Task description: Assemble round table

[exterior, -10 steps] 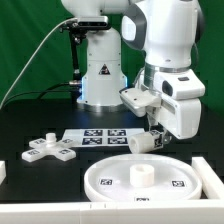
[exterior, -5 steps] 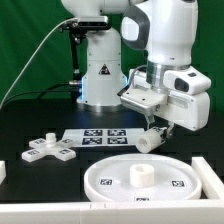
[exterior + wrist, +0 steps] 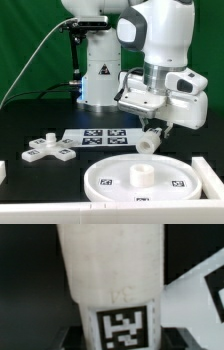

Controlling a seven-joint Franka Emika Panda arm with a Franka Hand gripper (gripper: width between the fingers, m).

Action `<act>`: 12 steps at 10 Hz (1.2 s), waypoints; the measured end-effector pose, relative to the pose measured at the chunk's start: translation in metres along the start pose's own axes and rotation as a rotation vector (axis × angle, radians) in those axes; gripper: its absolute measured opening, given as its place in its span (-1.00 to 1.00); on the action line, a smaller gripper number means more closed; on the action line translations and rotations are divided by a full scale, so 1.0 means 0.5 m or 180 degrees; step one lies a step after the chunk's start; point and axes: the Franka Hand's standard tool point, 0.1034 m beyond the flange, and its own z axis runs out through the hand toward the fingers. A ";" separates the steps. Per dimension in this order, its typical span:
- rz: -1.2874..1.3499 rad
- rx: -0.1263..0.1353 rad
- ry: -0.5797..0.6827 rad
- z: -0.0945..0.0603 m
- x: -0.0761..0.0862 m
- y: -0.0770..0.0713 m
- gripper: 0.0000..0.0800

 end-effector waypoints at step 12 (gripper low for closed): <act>0.0276 0.0173 -0.0159 -0.050 -0.017 -0.011 0.62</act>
Offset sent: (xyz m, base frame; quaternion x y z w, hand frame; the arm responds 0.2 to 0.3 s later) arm 0.0000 0.0000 0.0000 0.0000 0.0000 0.0000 1.0000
